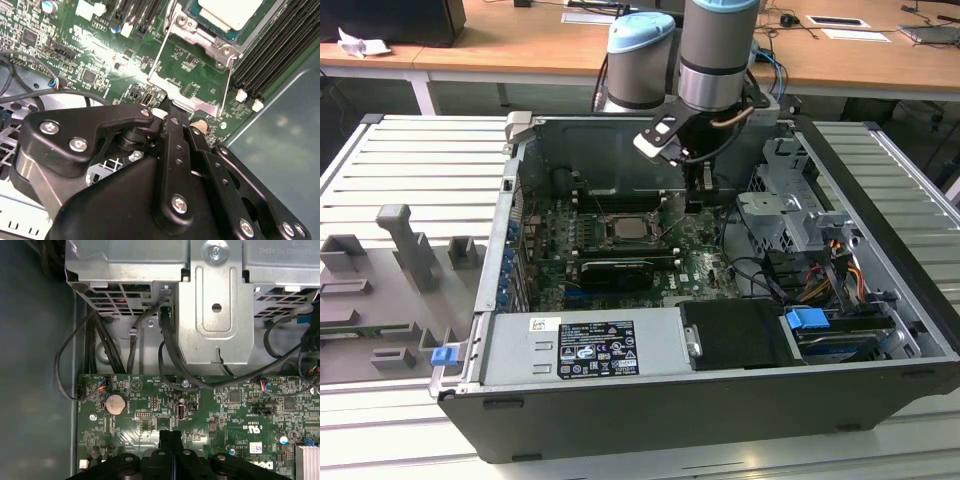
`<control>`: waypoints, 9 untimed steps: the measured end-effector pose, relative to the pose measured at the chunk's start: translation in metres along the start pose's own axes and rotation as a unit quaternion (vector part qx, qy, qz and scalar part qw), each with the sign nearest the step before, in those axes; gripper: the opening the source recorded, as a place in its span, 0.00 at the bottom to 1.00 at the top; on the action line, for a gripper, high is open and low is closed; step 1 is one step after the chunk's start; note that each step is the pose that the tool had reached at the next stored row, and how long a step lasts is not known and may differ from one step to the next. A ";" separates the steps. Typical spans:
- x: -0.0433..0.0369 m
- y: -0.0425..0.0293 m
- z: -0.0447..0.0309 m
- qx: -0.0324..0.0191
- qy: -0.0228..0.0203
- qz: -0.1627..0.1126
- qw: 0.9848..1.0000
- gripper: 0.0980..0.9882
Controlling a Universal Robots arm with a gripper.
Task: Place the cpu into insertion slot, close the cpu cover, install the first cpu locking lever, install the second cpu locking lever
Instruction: 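Close the cpu cover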
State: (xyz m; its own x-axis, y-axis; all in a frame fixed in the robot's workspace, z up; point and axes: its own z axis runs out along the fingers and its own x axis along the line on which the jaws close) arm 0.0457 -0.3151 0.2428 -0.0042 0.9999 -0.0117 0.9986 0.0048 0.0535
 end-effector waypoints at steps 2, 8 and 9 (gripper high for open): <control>-0.0001 -0.0051 -0.0004 0.000 0.000 0.000 1.000 0.01; 0.0000 -0.0150 -0.0036 0.000 0.000 0.000 1.000 0.01; 0.0000 -0.0160 -0.0047 0.000 0.000 0.000 1.000 0.01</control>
State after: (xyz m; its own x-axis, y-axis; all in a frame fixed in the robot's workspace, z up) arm 0.0294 -0.3152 0.2466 -0.0041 0.9999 -0.0117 0.9986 0.0048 0.0535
